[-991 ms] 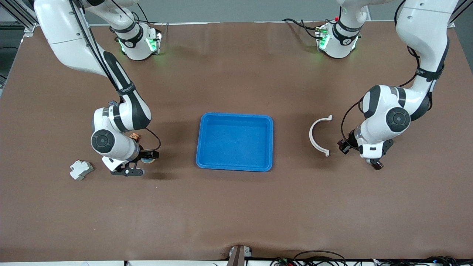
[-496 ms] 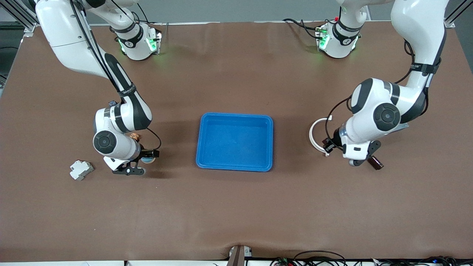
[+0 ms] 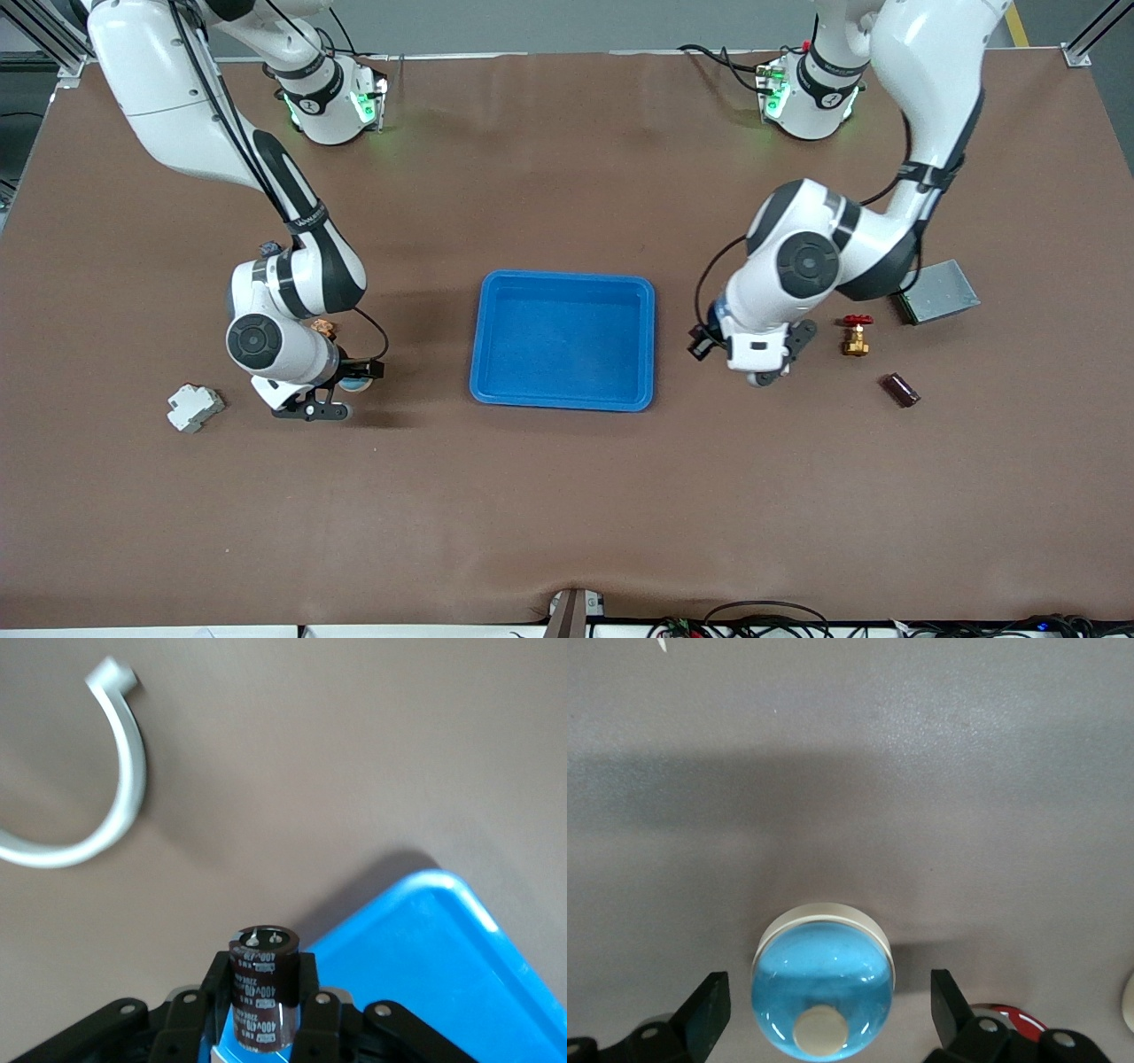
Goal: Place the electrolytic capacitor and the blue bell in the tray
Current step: 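Drop the capacitor in the tray while the right gripper carries the bell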
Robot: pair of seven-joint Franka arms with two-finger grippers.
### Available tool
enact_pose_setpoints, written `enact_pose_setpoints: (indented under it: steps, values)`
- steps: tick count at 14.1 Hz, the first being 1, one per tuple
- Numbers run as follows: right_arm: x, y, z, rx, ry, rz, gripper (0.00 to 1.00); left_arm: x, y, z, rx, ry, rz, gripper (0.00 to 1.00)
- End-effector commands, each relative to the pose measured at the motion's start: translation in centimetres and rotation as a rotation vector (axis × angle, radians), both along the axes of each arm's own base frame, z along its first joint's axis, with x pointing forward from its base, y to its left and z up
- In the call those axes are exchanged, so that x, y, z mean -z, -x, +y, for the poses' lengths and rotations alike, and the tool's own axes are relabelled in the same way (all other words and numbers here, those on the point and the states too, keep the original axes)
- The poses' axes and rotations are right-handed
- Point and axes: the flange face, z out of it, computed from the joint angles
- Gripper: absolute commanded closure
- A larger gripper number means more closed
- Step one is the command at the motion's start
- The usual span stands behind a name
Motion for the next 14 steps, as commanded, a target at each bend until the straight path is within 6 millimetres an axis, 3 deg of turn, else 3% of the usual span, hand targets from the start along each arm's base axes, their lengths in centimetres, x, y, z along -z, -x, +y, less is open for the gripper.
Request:
enact_pose_setpoints:
  steps: [1, 3, 5, 8, 10, 12, 14]
  values:
    - [0.4, -0.1, 0.3, -0.005, 0.002, -0.007, 0.15, 0.4, -0.2, -3.3, -0.060, 0.009, 0.013, 1.00]
    - [0.4, -0.1, 0.3, -0.005, 0.002, -0.007, 0.33, 1.1, 0.7, -5.9, -0.077, 0.011, 0.023, 1.00]
    - [0.4, -0.1, 0.3, -0.005, 0.002, -0.007, 0.51, 3.4, 2.3, -8.8, -0.101, 0.009, 0.035, 1.00]
    - [0.3, -0.1, 0.6, -0.009, 0.001, -0.007, 0.80, 5.7, 2.5, -9.4, -0.144, 0.007, 0.039, 1.00]
    - [0.1, -0.1, 0.8, -0.009, 0.002, -0.004, 0.83, 7.2, 3.3, -10.0, -0.144, -0.006, 0.062, 1.00]
    - [-1.2, 0.2, 2.3, -0.018, 0.005, -0.006, 0.83, 9.2, 3.6, -10.1, -0.156, -0.016, 0.086, 1.00]
    - [-4.3, 0.4, 3.9, 0.016, 0.015, -0.017, 0.84, 9.9, 3.5, -10.1, -0.184, -0.020, 0.080, 1.00]
